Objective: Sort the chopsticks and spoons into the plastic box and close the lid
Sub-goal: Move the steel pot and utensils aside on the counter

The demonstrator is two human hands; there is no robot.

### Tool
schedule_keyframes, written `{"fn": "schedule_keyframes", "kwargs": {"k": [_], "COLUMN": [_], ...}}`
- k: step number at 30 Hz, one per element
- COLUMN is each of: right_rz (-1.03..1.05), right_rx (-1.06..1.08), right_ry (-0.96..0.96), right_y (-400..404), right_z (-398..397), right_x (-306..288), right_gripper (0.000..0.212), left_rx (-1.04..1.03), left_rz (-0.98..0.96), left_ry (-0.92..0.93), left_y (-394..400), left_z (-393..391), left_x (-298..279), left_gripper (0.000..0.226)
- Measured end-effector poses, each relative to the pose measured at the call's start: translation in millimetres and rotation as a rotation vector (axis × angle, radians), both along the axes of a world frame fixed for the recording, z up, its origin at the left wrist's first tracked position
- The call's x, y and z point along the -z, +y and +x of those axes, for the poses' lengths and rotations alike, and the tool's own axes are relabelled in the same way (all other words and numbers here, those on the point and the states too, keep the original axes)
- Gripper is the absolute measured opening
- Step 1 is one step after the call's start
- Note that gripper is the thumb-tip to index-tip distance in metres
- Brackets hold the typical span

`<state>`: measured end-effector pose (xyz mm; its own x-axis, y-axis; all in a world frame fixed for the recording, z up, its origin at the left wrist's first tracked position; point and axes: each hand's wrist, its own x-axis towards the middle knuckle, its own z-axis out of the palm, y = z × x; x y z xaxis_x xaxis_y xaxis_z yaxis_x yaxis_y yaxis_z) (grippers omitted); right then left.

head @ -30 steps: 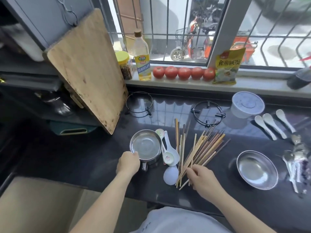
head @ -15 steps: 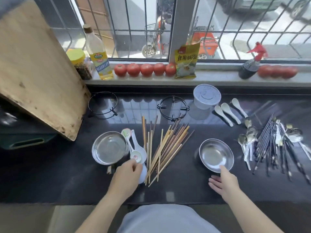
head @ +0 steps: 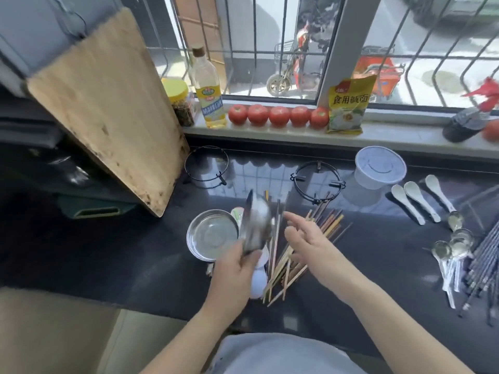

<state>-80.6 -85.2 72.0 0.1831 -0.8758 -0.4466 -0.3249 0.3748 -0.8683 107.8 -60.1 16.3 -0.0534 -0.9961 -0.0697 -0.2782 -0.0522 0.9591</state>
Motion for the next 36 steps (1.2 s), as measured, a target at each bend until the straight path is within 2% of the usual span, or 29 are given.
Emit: {"fn": "schedule_keyframes", "kwargs": {"k": [1,2,3,6,8,9,12,15,16,18,21,23,25,27,29,31,33,36], "right_rz": [-0.061,-0.139,-0.239,-0.506,-0.598,-0.624,-0.585,-0.618,-0.623,-0.599,-0.631,-0.664,-0.668,-0.621,-0.495,-0.42,-0.296,-0.189], "right_rx": [-0.105,-0.178,-0.216,-0.247,-0.305,-0.33,-0.379,-0.391,-0.4,-0.452,-0.517,-0.512,-0.505,-0.465,-0.273,-0.038,0.074,0.1], "right_ry": [0.043,0.087,0.14,0.324,0.403,0.428,0.478,0.601,0.657,0.751,0.859,0.923,0.933,0.824,0.623,0.562,0.685,0.926], "right_y": [-2.7,-5.0,-7.4,-20.0,-32.1,-38.4,-56.1,-76.0,-81.8,-88.9,-92.9,-93.7,-90.9,-85.4,-80.0,-83.4,-97.8,-133.7], "right_z": [8.0,17.8,28.9,60.3,80.8,91.6,121.7,141.6,146.0,154.1,165.2,170.0,170.0,162.7,142.5,108.7,63.9,-2.8], "right_x": [3.4,8.0,11.8,18.0,16.8,16.9,26.4,47.6,56.3,72.0,87.8,92.2,90.1,86.6,87.7,98.8,117.5,138.3], "right_gripper": [0.049,0.059,0.064,0.073,0.079,0.074,0.057,0.043,0.039,0.039,0.044,0.046,0.053,0.065,0.056,0.039,0.032,0.035], "left_rx": [-0.044,-0.058,-0.042,0.015,0.008,-0.003,-0.077,-0.329,-0.415,-0.453,-0.382,-0.343,-0.359,-0.42,-0.426,-0.389,-0.298,-0.139], "left_rz": [0.171,0.264,0.312,0.343,0.389,0.415,0.493,0.555,0.581,0.645,0.756,0.759,0.7,0.613,0.518,0.394,0.275,0.206], "left_ry": [0.289,0.505,0.643,0.841,0.906,0.909,0.768,0.305,0.204,0.189,0.283,0.325,0.337,0.21,0.023,-0.054,-0.122,-0.304], "left_y": [1.1,1.8,2.8,6.6,8.4,8.2,4.2,0.2,0.9,2.3,-2.7,-9.1,-15.5,-22.2,-32.0,-46.8,-62.1,-82.3], "left_z": [6.8,14.4,22.7,51.5,74.0,84.4,108.2,121.1,124.1,128.1,125.8,119.3,113.8,113.9,117.1,117.7,115.0,108.0], "left_x": [-7.2,-12.6,-16.8,-13.6,-6.7,-3.3,3.6,23.1,27.8,33.7,35.5,33.0,34.0,37.9,38.2,33.6,29.6,27.2], "left_gripper": [0.017,0.023,0.028,0.036,0.039,0.041,0.035,0.019,0.015,0.014,0.021,0.024,0.032,0.043,0.056,0.059,0.055,0.049]}}
